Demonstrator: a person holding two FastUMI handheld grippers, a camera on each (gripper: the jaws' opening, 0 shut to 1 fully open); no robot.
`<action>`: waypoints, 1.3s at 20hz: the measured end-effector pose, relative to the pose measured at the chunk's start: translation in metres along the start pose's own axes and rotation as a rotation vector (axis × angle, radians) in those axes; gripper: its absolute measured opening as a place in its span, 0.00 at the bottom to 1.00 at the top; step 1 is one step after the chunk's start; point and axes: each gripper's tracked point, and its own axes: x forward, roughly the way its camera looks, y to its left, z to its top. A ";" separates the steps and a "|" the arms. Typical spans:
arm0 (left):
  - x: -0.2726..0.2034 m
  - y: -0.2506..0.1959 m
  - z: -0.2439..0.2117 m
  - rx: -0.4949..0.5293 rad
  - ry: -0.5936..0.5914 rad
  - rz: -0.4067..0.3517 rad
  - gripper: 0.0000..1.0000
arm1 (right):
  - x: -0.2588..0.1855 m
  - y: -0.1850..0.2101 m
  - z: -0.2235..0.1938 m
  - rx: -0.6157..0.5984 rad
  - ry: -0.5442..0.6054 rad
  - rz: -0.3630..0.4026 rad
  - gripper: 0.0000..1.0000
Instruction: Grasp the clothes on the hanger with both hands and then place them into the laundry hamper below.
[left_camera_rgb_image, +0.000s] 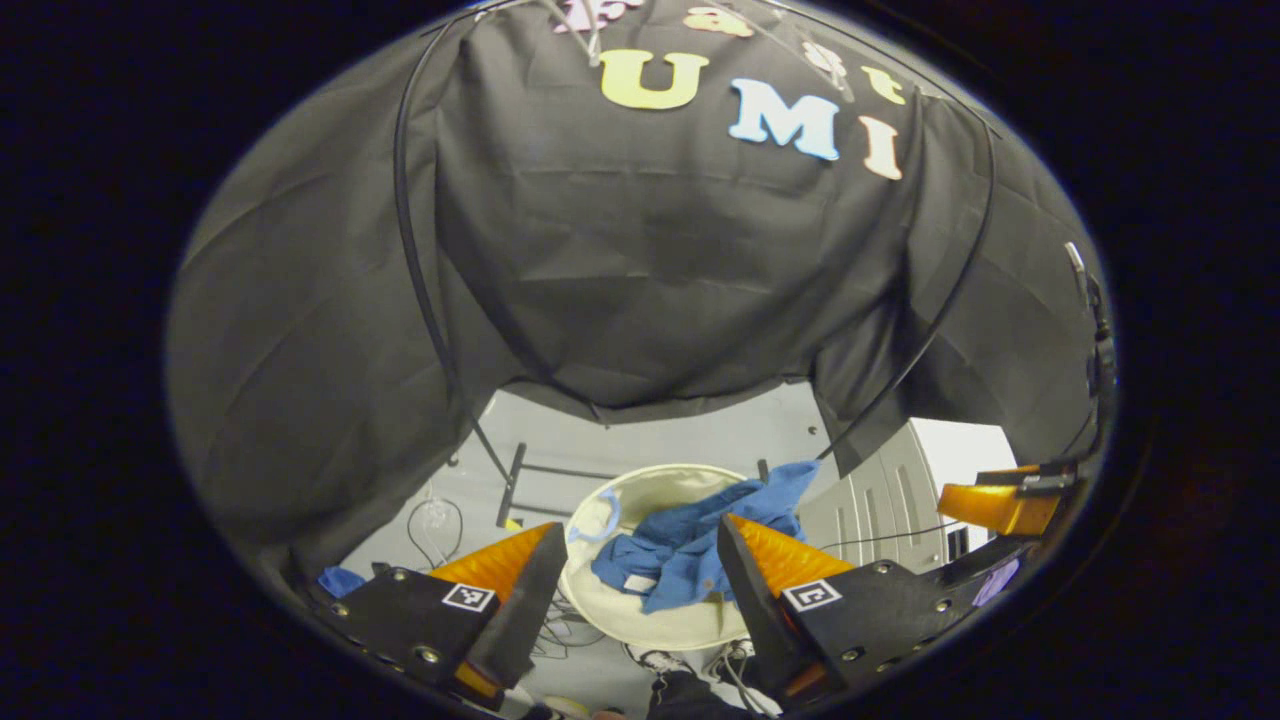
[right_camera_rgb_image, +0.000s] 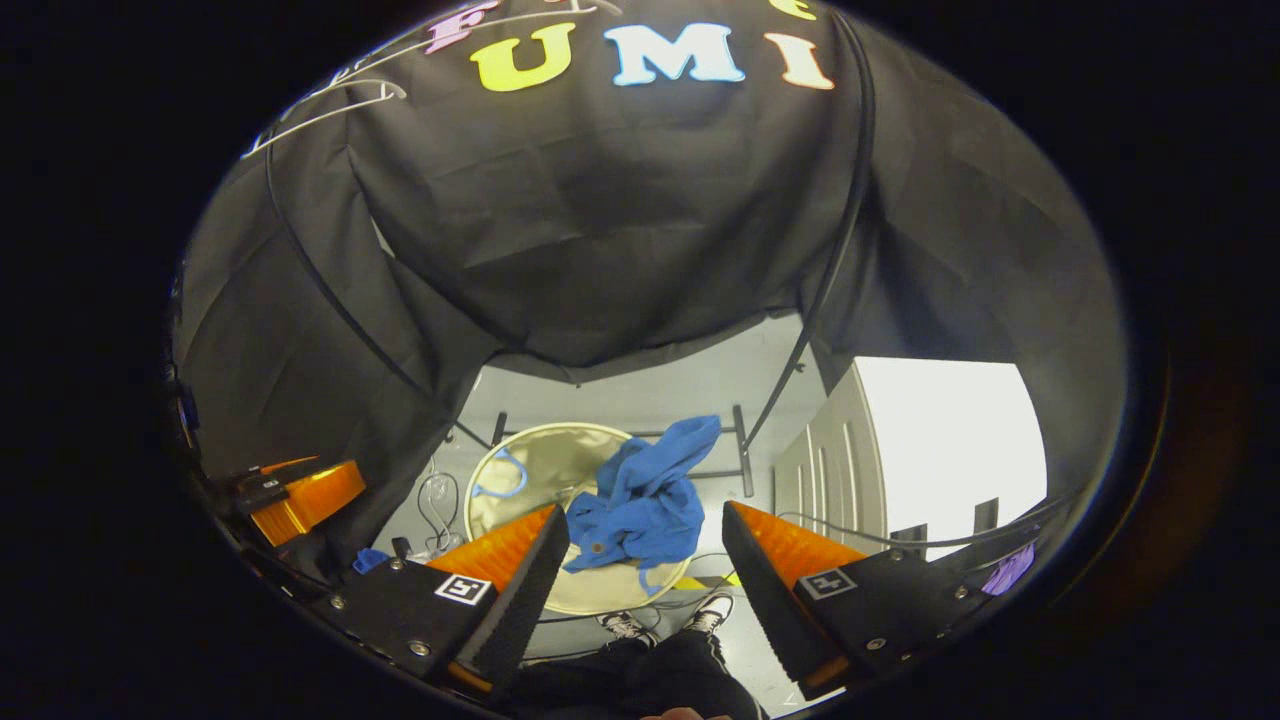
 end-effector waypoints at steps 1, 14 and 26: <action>-0.006 0.000 0.005 0.022 -0.022 0.000 0.88 | -0.006 -0.005 0.007 0.008 -0.021 -0.010 0.96; -0.101 -0.040 0.135 0.069 -0.338 -0.051 0.88 | -0.077 -0.036 0.096 0.056 -0.333 -0.082 0.96; -0.230 -0.080 0.259 0.001 -0.663 0.033 0.87 | -0.219 -0.109 0.198 0.044 -0.717 -0.076 0.95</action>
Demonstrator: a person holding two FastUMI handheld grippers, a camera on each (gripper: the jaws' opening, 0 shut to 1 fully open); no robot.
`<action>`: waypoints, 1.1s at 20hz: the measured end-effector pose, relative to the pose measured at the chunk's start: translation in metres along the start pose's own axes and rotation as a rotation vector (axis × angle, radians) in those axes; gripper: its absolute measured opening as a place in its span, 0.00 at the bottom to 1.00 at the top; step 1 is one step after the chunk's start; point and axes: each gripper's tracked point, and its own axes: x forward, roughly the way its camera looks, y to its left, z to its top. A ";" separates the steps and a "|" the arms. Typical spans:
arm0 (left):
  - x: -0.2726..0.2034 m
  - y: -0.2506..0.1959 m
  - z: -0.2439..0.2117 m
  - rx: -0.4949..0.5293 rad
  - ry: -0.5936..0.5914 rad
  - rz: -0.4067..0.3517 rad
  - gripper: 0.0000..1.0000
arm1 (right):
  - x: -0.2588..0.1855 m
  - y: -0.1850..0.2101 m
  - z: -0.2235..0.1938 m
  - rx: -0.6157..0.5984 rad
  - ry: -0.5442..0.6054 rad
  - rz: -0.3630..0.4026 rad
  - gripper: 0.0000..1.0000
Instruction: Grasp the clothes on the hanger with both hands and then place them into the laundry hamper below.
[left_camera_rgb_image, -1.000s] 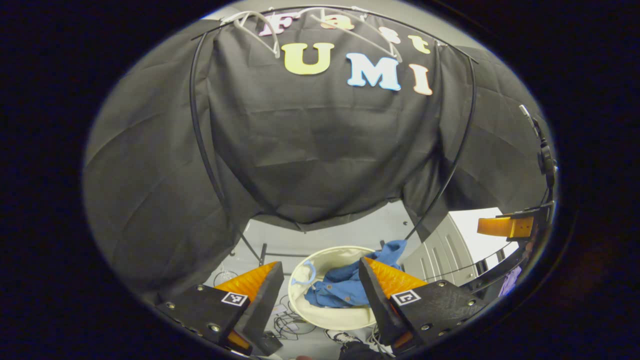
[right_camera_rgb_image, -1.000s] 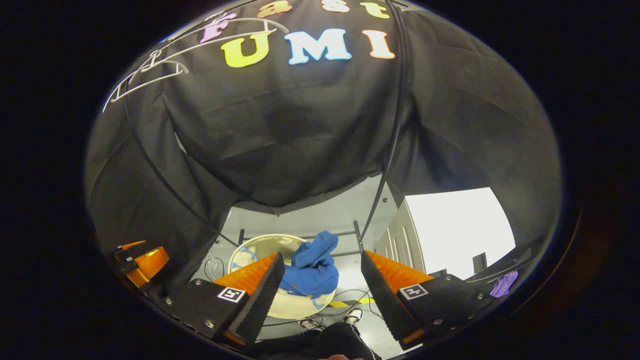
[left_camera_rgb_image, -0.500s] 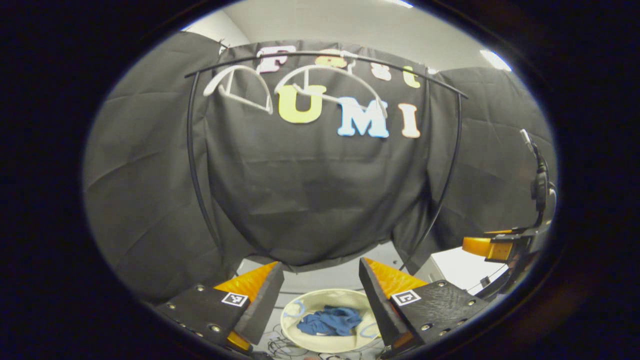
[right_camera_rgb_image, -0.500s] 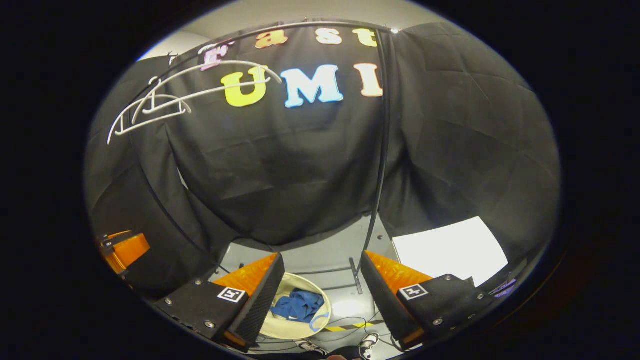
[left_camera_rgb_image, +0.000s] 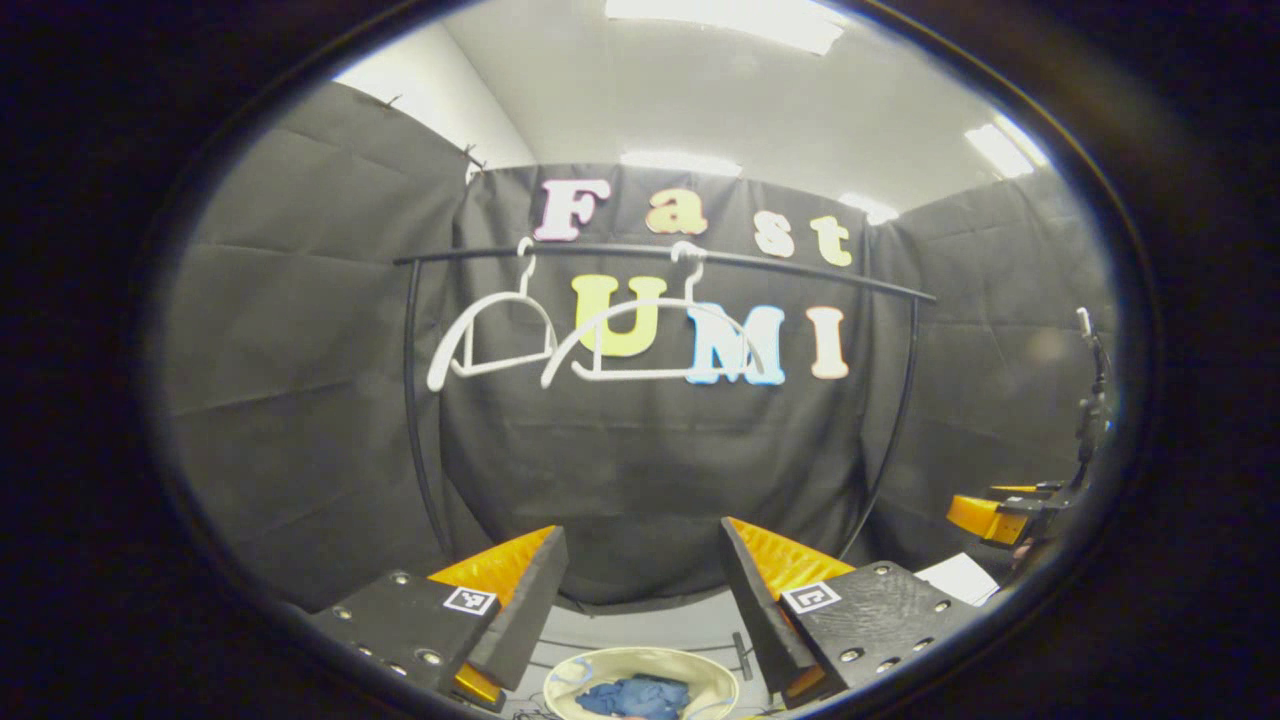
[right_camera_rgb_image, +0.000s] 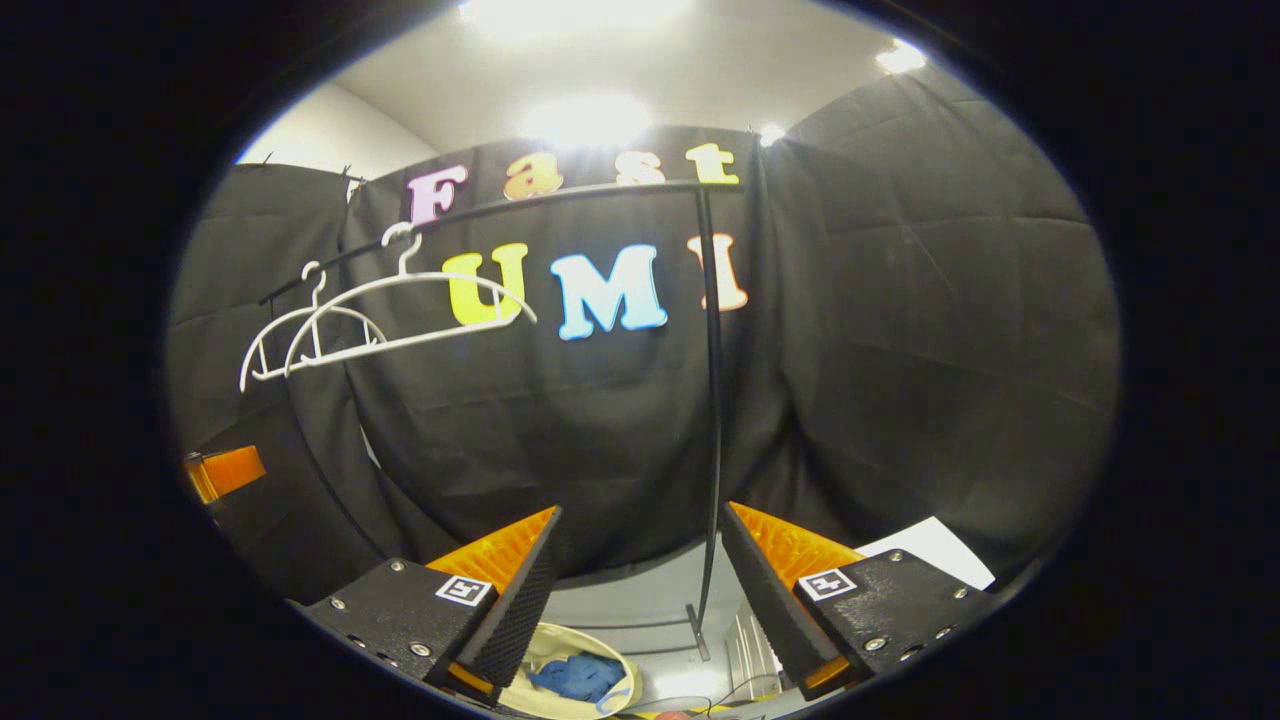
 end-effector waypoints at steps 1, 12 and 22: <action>-0.004 -0.004 0.013 -0.003 -0.021 0.012 0.87 | -0.003 -0.009 0.013 -0.006 -0.029 -0.002 0.92; -0.081 -0.028 0.082 -0.056 -0.253 0.177 0.87 | -0.002 -0.089 0.083 0.013 -0.263 0.060 0.92; -0.060 -0.033 0.064 -0.064 -0.190 0.141 0.87 | 0.001 -0.111 0.085 0.034 -0.260 -0.018 0.95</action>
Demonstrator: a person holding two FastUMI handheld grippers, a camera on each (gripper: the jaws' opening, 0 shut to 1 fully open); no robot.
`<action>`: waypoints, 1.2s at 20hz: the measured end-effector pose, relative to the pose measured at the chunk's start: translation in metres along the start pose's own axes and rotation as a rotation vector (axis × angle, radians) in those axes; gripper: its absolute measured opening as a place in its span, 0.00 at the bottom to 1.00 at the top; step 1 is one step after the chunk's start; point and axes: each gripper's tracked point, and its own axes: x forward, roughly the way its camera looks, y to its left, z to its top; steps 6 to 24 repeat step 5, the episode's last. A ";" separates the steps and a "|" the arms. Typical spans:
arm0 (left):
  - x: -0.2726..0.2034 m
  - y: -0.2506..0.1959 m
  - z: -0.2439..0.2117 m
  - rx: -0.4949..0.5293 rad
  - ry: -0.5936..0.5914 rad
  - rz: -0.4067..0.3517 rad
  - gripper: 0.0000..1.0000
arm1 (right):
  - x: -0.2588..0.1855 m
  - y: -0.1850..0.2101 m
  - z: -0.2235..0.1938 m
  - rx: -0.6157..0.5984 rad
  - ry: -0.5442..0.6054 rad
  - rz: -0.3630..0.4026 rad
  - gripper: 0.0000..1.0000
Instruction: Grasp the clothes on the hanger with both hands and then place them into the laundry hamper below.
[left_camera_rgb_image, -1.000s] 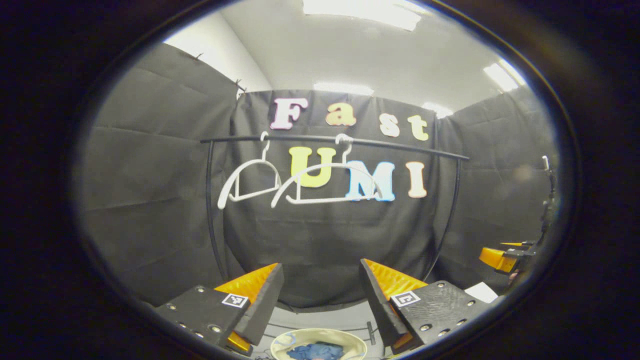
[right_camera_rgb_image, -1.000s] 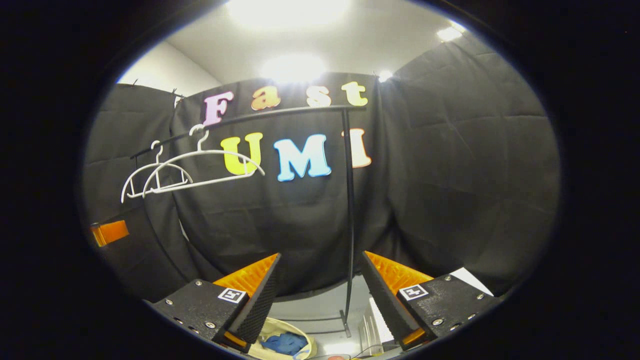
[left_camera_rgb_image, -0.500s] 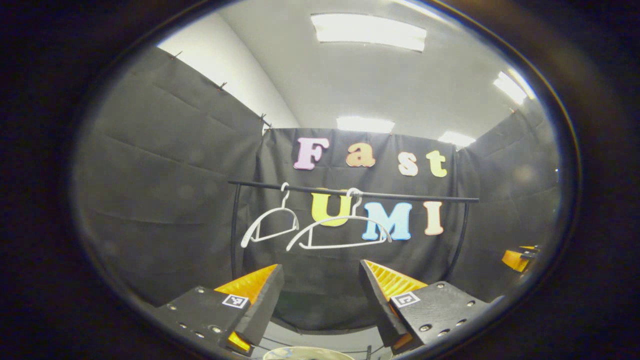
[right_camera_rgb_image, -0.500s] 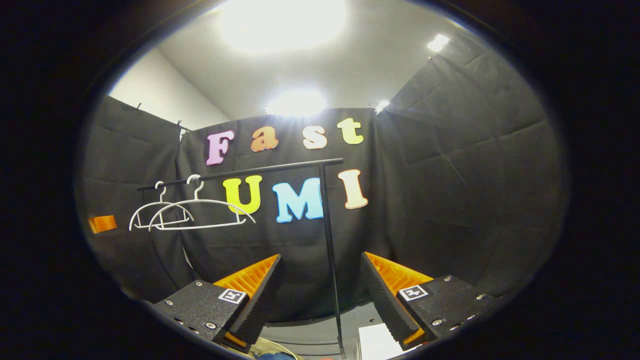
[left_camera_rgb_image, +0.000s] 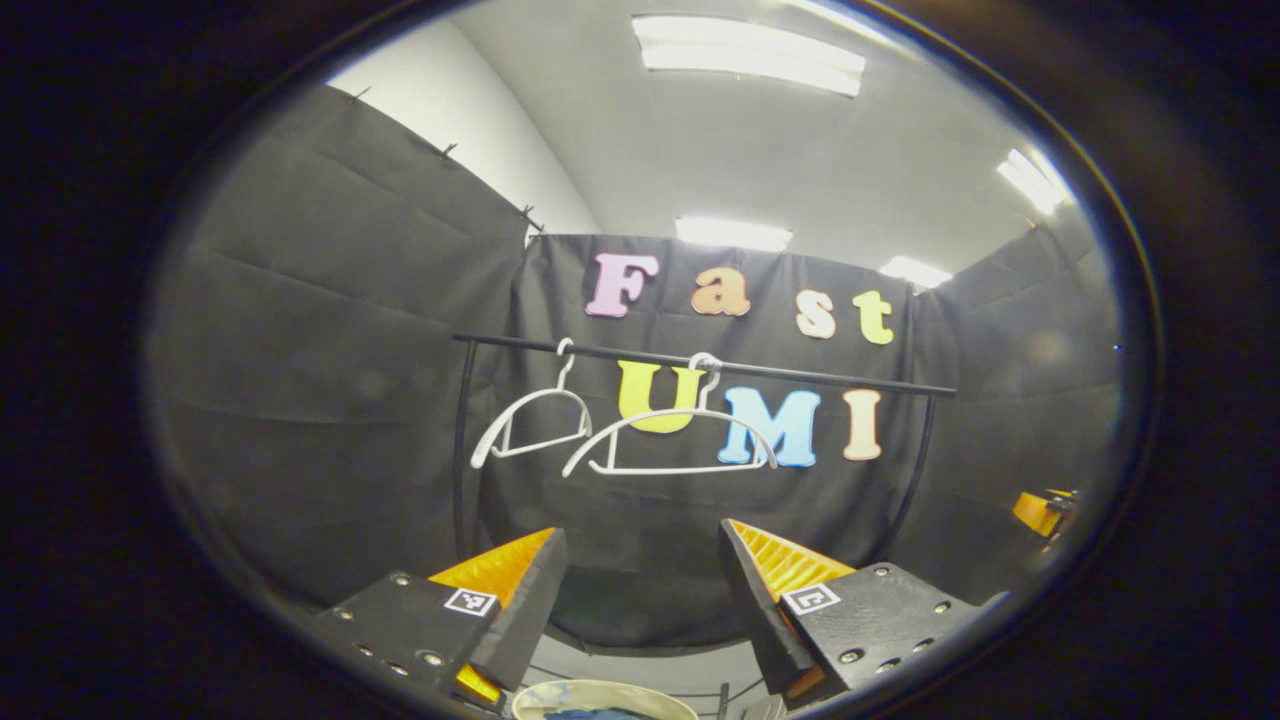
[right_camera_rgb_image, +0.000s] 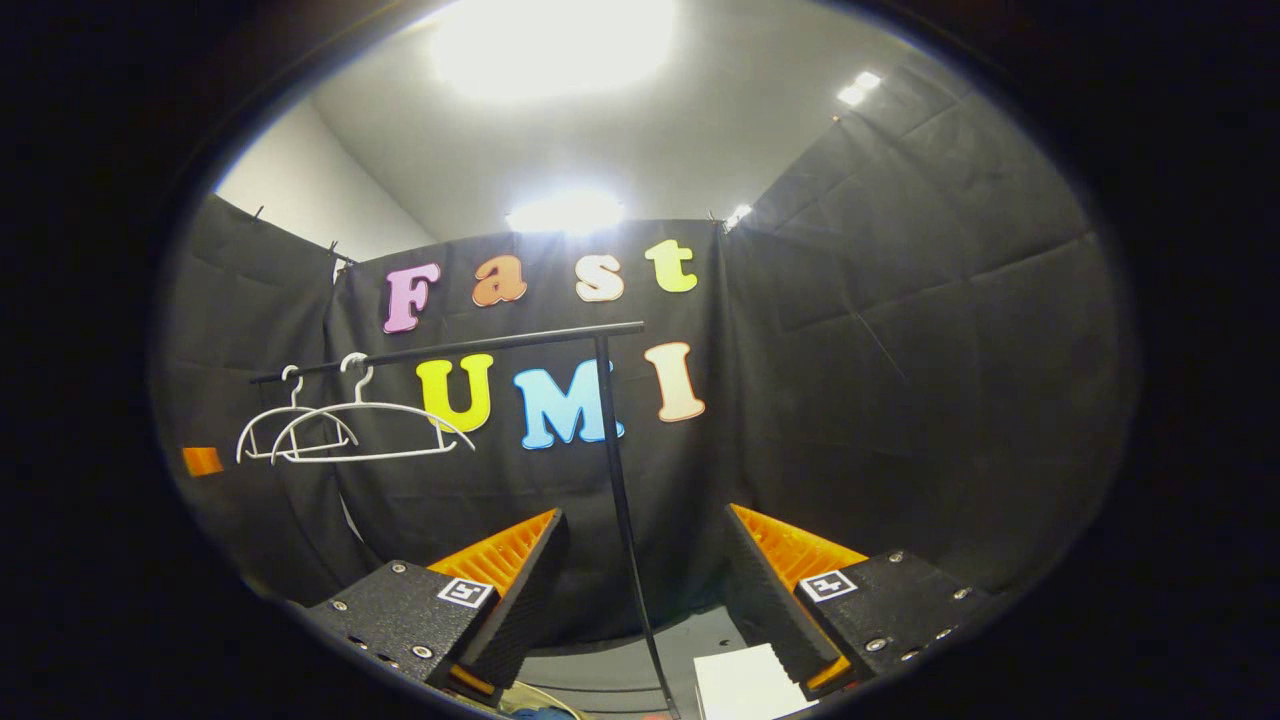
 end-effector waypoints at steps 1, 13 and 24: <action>0.005 0.003 0.003 0.003 -0.010 -0.002 0.87 | 0.002 0.005 0.002 0.001 -0.007 0.001 0.95; 0.020 0.017 0.002 -0.009 -0.026 -0.026 0.87 | 0.004 0.024 0.002 -0.006 -0.010 -0.008 0.95; 0.020 0.017 0.002 -0.009 -0.026 -0.026 0.87 | 0.004 0.024 0.002 -0.006 -0.010 -0.008 0.95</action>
